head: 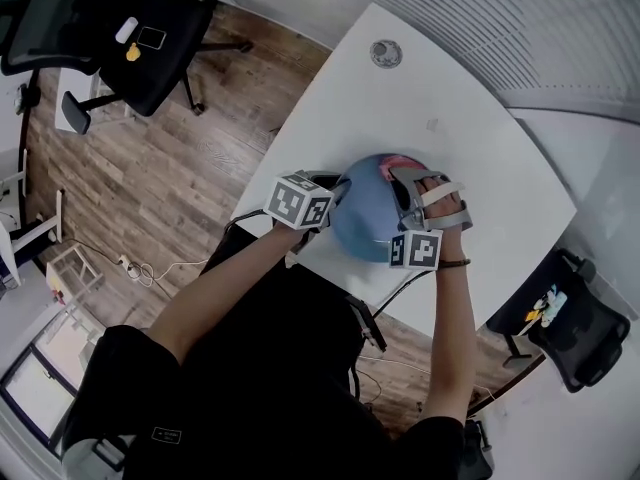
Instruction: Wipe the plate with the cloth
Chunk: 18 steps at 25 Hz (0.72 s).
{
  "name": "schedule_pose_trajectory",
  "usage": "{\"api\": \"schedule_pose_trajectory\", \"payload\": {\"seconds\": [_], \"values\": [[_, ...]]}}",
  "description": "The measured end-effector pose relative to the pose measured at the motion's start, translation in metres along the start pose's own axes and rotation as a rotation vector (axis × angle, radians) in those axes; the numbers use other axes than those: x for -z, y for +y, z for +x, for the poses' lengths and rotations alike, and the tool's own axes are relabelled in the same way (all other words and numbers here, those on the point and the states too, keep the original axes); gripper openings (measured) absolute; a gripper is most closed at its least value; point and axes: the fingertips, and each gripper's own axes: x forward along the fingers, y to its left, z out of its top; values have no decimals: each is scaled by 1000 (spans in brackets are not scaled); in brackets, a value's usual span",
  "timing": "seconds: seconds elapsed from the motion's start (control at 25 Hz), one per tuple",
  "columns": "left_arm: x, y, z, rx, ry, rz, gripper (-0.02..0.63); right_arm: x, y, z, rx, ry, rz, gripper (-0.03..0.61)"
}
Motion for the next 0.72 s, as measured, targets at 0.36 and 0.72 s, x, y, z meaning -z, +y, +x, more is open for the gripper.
{"api": "schedule_pose_trajectory", "payload": {"seconds": [0.36, 0.72], "values": [[-3, -10, 0, 34, -10, 13, 162, -1, -28, -62, 174, -50, 607, 12], [-22, -16, -12, 55, -51, 10, 230, 18, -56, -119, 305, -140, 1072, 12]]}}
